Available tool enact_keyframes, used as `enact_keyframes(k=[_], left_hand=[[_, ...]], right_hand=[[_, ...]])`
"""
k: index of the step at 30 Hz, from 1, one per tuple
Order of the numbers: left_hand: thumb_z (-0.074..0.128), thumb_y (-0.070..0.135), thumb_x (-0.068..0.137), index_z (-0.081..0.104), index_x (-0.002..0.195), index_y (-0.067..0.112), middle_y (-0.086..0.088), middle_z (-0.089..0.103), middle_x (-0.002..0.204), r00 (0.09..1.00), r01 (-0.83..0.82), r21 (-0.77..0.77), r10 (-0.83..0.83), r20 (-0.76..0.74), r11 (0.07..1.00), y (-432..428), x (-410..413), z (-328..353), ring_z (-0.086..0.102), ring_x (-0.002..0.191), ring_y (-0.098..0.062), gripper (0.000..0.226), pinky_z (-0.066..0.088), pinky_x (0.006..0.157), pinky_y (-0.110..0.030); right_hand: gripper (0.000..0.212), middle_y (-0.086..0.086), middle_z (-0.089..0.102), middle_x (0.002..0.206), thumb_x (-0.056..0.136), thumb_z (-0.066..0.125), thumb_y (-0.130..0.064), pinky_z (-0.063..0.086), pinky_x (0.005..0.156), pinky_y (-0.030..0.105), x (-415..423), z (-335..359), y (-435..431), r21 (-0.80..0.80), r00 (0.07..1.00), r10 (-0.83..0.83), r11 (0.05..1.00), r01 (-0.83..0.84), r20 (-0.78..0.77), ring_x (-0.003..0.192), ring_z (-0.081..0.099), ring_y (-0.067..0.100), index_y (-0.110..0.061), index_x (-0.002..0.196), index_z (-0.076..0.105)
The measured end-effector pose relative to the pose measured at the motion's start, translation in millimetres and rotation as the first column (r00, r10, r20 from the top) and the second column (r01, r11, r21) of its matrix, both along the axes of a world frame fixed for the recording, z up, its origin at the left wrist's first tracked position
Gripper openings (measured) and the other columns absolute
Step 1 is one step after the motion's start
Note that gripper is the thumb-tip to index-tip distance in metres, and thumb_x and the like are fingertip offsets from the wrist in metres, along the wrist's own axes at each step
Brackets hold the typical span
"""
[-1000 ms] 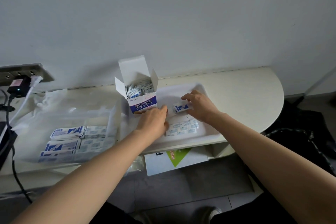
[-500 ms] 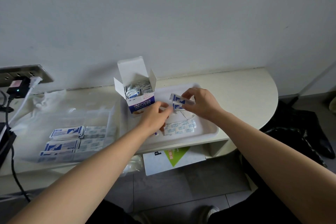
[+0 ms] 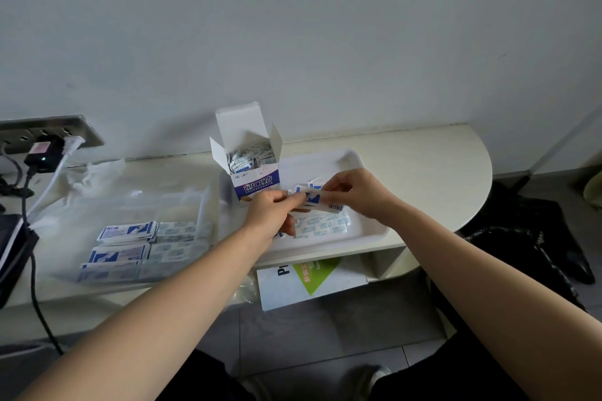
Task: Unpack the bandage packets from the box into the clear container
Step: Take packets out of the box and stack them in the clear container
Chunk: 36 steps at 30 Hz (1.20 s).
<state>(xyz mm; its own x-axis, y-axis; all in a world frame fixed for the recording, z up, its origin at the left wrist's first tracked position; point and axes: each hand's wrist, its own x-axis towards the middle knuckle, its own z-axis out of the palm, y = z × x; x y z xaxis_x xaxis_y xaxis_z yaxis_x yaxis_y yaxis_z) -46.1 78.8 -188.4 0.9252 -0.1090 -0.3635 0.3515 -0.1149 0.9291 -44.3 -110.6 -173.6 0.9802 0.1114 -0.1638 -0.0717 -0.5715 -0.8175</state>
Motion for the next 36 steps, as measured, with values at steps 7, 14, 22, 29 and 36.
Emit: enact_keyframes(k=[7, 14, 22, 29, 36], left_hand=[[0.065, 0.016, 0.09, 0.069, 0.096, 0.0, -0.013, 0.061, 0.069, 0.997, 0.039, 0.012, -0.039, 0.059, 0.999, 3, -5, 0, 0.045, 0.039, -0.007, 0.017, 0.039, 0.037, -0.02], [0.058, 0.013, 0.094, 0.066, 0.099, 0.004, -0.015, 0.072, 0.089, 0.992, 0.129, -0.048, -0.129, 0.009, 0.991, 5, -9, 5, 0.056, 0.045, -0.012, 0.013, 0.042, 0.038, -0.018], [0.055, 0.021, 0.097, 0.066, 0.104, 0.004, -0.014, 0.073, 0.081, 0.993, 0.115, -0.018, -0.115, 0.002, 0.993, 16, -13, 9, 0.062, 0.047, -0.013, 0.021, 0.042, 0.038, -0.018], [0.046, 0.014, 0.101, 0.059, 0.108, 0.005, -0.012, 0.067, 0.079, 0.993, 0.12, -0.017, -0.12, -0.007, 0.993, 38, -20, 16, 0.064, 0.051, -0.015, 0.017, 0.046, 0.043, -0.021], [0.055, 0.011, 0.096, 0.058, 0.109, -0.004, -0.014, 0.062, 0.076, 0.999, -0.005, 0.021, 0.005, 0.038, 1.0, 40, -23, 14, 0.065, 0.05, -0.017, 0.02, 0.047, 0.042, -0.021]], right_hand=[[0.016, -0.003, 0.064, 0.07, 0.09, 0.063, -0.013, 0.036, 0.048, 0.005, -6, 0, 4, 0.164, 0.995, -0.063, 0.984, 0.075, -0.071, 0.047, 0.051, -0.007, -0.001, 0.099, 0.07], [0.014, 0.005, 0.067, 0.078, 0.09, 0.064, -0.014, 0.037, 0.048, 0.008, -8, -1, 6, 0.175, 0.989, -0.12, 0.975, 0.134, -0.089, 0.049, 0.05, -0.003, -0.003, 0.098, 0.069], [0.013, 0.003, 0.068, 0.075, 0.09, 0.065, -0.021, 0.039, 0.053, 0.018, -8, -3, 12, 0.153, 0.986, -0.044, 0.986, 0.068, -0.159, 0.054, 0.045, 0.007, -0.009, 0.088, 0.07], [0.016, 0.003, 0.062, 0.065, 0.091, 0.064, -0.022, 0.04, 0.048, 0.016, -7, -3, 34, 0.166, 0.988, -0.035, 0.984, 0.061, -0.153, 0.051, 0.042, 0.011, -0.007, 0.088, 0.066], [0.017, 0.011, 0.065, 0.08, 0.087, 0.067, -0.019, 0.042, 0.057, 0.022, -11, -4, 40, 0.159, 0.981, 0.072, 0.986, -0.043, -0.181, 0.063, 0.049, 0.013, -0.004, 0.093, 0.07]])
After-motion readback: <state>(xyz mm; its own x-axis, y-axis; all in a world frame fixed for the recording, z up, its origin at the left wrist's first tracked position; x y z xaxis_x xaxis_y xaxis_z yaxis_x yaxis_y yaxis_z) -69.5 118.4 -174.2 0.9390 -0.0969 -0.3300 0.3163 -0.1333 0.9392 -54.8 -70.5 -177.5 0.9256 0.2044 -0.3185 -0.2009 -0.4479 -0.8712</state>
